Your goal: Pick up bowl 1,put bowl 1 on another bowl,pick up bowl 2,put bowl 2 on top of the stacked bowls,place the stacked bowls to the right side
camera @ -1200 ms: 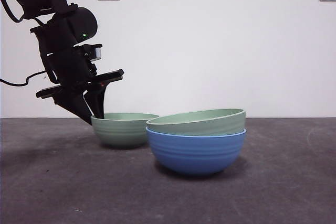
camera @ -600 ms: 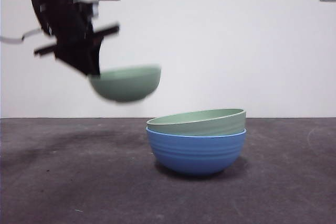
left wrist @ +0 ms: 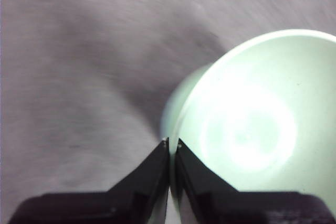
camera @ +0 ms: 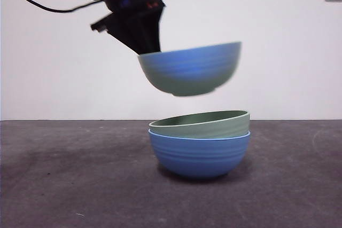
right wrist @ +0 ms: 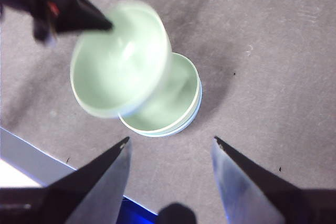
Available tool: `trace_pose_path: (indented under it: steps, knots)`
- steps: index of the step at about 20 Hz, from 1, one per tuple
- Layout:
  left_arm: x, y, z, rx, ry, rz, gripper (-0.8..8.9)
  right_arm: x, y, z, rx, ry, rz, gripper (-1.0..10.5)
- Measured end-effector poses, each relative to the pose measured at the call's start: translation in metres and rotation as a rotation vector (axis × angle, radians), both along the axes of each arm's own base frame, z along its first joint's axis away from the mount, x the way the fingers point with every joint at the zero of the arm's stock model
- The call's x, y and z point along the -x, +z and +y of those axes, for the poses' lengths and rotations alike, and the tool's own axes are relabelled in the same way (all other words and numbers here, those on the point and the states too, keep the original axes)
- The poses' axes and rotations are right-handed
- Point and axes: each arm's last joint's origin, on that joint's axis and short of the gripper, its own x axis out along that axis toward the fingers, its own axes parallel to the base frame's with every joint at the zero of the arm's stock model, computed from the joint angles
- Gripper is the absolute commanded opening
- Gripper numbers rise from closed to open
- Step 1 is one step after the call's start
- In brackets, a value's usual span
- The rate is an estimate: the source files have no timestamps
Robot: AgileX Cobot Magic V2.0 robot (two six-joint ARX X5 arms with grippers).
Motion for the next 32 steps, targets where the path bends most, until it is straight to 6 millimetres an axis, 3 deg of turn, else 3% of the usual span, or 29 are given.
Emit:
trace_pose_path:
  steps: [8,12,15,16,19,23,28,30,32]
  knots:
    - [-0.016,-0.034,-0.019,-0.044,-0.004,0.018,-0.07,0.000,0.000,0.000,-0.002,-0.003,0.002,2.6]
    - [-0.022,-0.060,-0.027,-0.087,-0.011,0.075,-0.08,0.000,0.000,0.000,-0.002,-0.003,0.002,2.6]
    - [-0.021,-0.063,-0.031,-0.088,-0.020,0.074,0.06,0.000,0.000,0.000,-0.002,-0.003,0.002,2.6]
    - [-0.021,-0.063,-0.031,-0.088,-0.020,0.075,0.53,0.000,0.000,0.000,-0.002,-0.003,0.002,2.6]
    - [-0.021,-0.063,-0.032,-0.081,-0.008,0.084,3.52,0.000,0.000,0.000,-0.002,-0.003,0.002,2.6]
    - [-0.020,-0.063,-0.031,-0.082,-0.001,0.094,3.91,0.000,0.000,0.000,-0.002,-0.003,0.002,2.6]
    - [-0.011,-0.036,-0.024,-0.076,-0.001,0.087,3.91,-0.001,-0.001,0.001,-0.001,-0.005,0.009,2.7]
    - [-0.007,-0.013,-0.021,-0.080,-0.001,0.089,3.91,-0.006,-0.003,0.003,0.010,-0.005,0.028,4.2]
    - [-0.001,0.015,-0.016,-0.078,-0.010,0.076,3.90,-0.015,-0.009,0.009,0.030,-0.005,0.062,4.7]
